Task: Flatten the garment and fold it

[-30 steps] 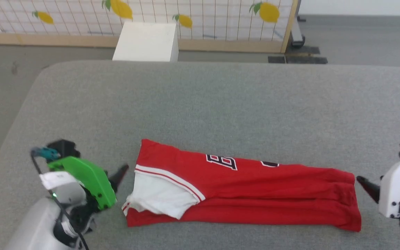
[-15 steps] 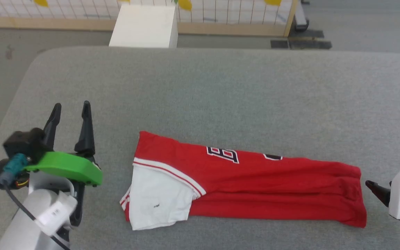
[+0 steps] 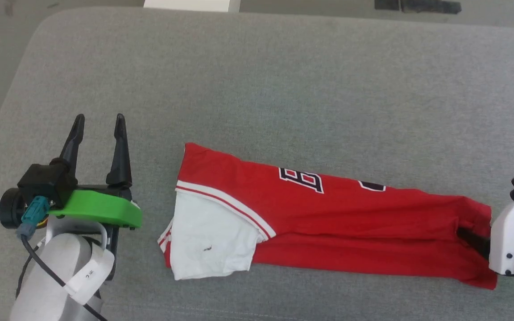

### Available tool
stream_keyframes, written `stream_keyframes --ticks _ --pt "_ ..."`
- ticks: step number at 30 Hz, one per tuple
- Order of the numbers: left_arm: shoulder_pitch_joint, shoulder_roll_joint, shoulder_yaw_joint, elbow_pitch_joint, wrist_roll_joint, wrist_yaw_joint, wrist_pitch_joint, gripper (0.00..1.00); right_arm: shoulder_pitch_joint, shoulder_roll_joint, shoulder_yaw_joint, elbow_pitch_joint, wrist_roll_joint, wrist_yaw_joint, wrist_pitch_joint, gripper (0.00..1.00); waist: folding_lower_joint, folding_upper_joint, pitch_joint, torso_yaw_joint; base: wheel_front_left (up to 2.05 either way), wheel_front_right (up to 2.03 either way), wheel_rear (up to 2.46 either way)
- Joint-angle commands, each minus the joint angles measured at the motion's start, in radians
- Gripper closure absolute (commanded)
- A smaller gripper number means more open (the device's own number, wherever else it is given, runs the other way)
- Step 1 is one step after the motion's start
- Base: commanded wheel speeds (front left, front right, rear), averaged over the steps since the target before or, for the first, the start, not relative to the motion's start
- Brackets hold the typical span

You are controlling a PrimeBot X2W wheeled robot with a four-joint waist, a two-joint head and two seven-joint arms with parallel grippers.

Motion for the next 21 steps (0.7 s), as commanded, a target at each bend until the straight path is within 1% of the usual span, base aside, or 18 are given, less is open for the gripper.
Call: stream_keyframes --ticks 1,7,12,13,14,15,21 --pt "-0.003 -0.008 0.010 0.001 0.019 -0.009 -0.004 0.00 -0.013 0.014 0.034 0.010 0.018 -0.001 -0.002 0.00 0.0001 0.0000 0.014 0.008 0.00 0.00 0.00" --pt "0.019 -0.032 0.040 0.005 0.046 -0.024 -0.005 0.00 -0.043 0.013 0.129 0.019 0.052 -0.001 0.006 0.00 0.0001 0.0000 0.013 0.003 0.00 0.00 0.00" --pt "0.027 -0.048 0.049 0.019 0.061 -0.038 -0.005 0.00 -0.054 -0.004 0.158 0.054 0.065 -0.001 0.035 0.00 0.0001 0.0000 0.007 0.006 0.00 0.00 0.00" --pt "0.027 -0.050 0.050 0.023 0.065 -0.040 -0.005 0.00 -0.055 -0.008 0.158 0.064 0.065 -0.001 0.047 0.75 0.0001 0.0000 0.006 0.006 0.00 0.00 0.00" --pt "0.027 -0.054 0.053 0.025 0.065 -0.042 -0.005 0.00 -0.055 -0.010 0.159 0.069 0.065 -0.001 0.055 0.94 0.0001 0.0000 0.005 0.006 0.00 0.00 0.00" --pt "0.029 -0.056 0.055 0.030 0.066 -0.044 -0.005 0.00 -0.056 -0.011 0.153 0.077 0.065 -0.001 0.061 1.00 0.0001 0.0000 0.003 0.005 0.00 0.00 0.00" --pt "0.034 -0.064 0.065 0.046 0.070 -0.056 -0.005 0.00 -0.071 -0.031 0.090 0.117 0.031 -0.001 0.052 1.00 0.0001 0.0000 -0.003 0.002 0.00 0.00 0.00"
